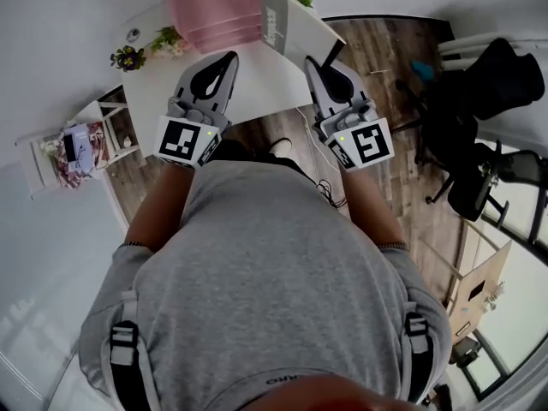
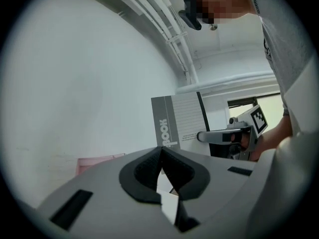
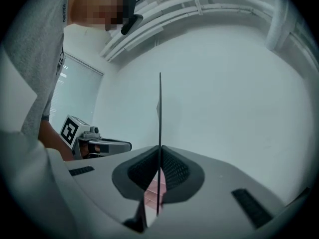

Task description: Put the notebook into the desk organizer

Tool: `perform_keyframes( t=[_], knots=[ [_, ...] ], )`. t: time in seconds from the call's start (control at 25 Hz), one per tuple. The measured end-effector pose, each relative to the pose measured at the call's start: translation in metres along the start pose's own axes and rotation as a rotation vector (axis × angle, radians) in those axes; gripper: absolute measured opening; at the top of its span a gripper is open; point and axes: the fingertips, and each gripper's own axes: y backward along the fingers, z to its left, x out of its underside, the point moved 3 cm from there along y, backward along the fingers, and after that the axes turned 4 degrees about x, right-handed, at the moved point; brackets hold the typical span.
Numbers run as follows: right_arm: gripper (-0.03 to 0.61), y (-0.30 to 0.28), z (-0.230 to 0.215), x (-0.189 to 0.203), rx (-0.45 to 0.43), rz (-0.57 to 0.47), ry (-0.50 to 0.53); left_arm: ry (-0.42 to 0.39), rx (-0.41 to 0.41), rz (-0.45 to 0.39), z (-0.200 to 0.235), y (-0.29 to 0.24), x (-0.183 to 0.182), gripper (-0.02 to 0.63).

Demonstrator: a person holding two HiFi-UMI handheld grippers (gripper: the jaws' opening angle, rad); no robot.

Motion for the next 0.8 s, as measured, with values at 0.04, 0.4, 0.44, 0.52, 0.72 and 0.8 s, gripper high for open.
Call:
perform_keyframes(
  t=[0.04, 0.4, 0.44, 0.52, 0.72, 0.8],
  knots=[
    [0.017, -0.002, -0.003, 0.001, -0.021, 0.002, -0.003, 0.000, -0.018, 0.002, -0.001, 0.000, 0.000, 0.020],
    [0.017, -0.056, -0.005, 0.007, -0.153, 0.015, -0.014, 0.000, -0.132, -0.006, 0.035, 0.002, 0.006, 0.020],
    [0.017, -0.061, -0.004, 0.005, -0.163, 0.013, -0.007, -0.006, -0.137, -0.011, 0.039, 0.001, 0.005, 0.020],
    [0.016, -0.072, -0.004, 0.000, -0.180, 0.008, 0.002, -0.012, -0.149, -0.019, 0.048, 0.000, 0.002, 0.020],
    [0.016, -0.139, -0.002, 0.003, -0.216, 0.058, -0.040, 0.017, -0.168, -0.049, 0.108, -0.003, 0.005, 0.020],
    [0.017, -0.151, -0.003, 0.005, -0.226, 0.079, -0.074, 0.015, -0.168, -0.053, 0.115, -0.004, 0.007, 0.020]
  ],
)
